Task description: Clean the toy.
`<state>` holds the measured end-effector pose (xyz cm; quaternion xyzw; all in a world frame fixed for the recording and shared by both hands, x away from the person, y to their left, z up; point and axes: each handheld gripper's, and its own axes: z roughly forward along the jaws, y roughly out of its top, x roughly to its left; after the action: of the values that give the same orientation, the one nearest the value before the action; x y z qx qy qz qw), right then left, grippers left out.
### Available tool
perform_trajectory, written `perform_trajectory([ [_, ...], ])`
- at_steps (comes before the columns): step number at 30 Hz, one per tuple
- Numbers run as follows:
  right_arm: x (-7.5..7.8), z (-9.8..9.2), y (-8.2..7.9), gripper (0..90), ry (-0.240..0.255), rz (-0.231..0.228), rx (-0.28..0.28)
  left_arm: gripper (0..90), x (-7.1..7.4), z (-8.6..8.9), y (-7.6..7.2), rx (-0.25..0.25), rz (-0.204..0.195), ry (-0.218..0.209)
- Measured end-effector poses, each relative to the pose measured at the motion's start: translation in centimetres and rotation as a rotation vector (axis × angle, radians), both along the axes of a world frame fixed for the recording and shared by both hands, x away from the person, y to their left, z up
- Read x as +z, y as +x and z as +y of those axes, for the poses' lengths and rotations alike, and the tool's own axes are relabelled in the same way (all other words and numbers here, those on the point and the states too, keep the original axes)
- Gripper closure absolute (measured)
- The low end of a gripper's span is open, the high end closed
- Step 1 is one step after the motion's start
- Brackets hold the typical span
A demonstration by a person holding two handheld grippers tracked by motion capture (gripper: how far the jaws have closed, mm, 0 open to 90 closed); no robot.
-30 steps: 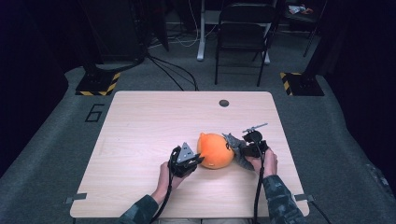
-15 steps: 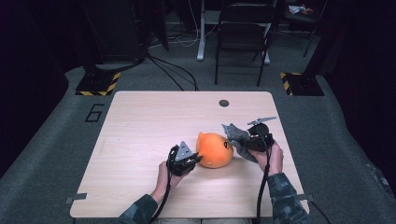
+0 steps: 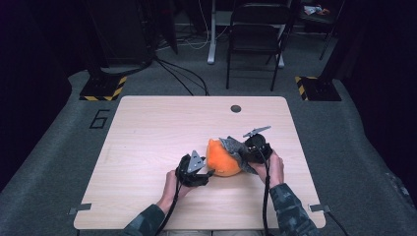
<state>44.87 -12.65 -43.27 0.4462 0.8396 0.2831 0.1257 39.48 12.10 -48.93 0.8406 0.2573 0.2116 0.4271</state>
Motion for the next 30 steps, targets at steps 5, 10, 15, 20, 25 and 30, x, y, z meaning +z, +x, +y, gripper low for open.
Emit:
perform_trajectory([
  [5,-0.2,-0.1,0.0,75.0,-0.003,-0.013,-0.017,62.1,-0.5,-0.9,0.0,0.006,-0.025,-0.027],
  [10,0.7,-0.4,-0.2,75.1,0.005,-0.022,-0.023,76.2,-0.2,-1.1,0.2,0.028,0.006,-0.079],
  [15,4.0,2.0,-1.9,75.1,0.043,-0.094,0.034,78.0,1.3,-1.1,-0.3,0.008,0.049,-0.154],
  [20,3.5,5.7,-2.7,75.2,-0.043,-0.129,0.142,78.0,1.2,-1.1,-0.2,-0.003,0.072,-0.160],
  [25,2.0,4.4,-1.3,75.6,-0.010,-0.074,0.090,77.9,0.7,-0.7,0.2,0.004,0.095,-0.180],
  [30,1.5,2.7,-1.4,75.5,-0.041,-0.078,0.038,77.6,0.6,-0.6,0.2,0.002,0.093,-0.173],
])
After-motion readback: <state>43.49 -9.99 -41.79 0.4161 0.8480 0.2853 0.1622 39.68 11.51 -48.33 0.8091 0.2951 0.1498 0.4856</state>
